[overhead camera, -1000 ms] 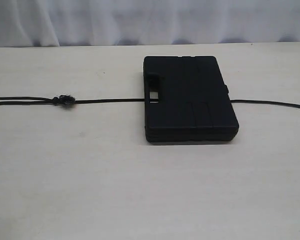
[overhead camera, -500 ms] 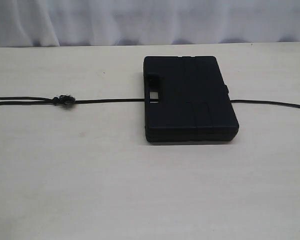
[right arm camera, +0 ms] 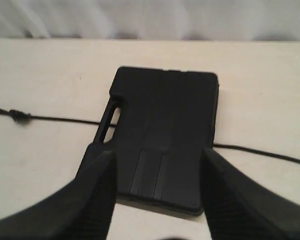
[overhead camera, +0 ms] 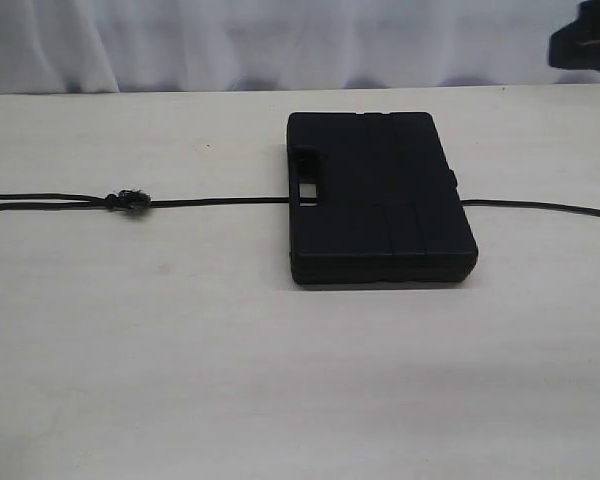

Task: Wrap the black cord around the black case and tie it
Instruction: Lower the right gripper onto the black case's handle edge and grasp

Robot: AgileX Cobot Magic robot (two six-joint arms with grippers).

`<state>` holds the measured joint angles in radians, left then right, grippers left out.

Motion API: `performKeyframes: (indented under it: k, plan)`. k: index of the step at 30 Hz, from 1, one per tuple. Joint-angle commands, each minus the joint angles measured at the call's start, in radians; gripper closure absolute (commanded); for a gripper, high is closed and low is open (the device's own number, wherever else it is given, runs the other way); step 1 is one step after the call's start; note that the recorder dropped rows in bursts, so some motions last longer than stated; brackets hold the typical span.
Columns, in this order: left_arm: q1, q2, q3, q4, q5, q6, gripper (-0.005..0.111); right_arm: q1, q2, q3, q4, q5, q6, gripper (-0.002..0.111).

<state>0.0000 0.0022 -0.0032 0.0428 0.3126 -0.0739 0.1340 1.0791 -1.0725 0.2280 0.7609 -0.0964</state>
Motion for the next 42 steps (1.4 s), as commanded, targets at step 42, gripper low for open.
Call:
performKeyframes:
  k: [42]
  plan:
    - [-0.002,-0.002,0.003,-0.002,-0.007,-0.006,0.107,0.450,1.191,-0.730,-0.551,-0.006,0.669,0.059]
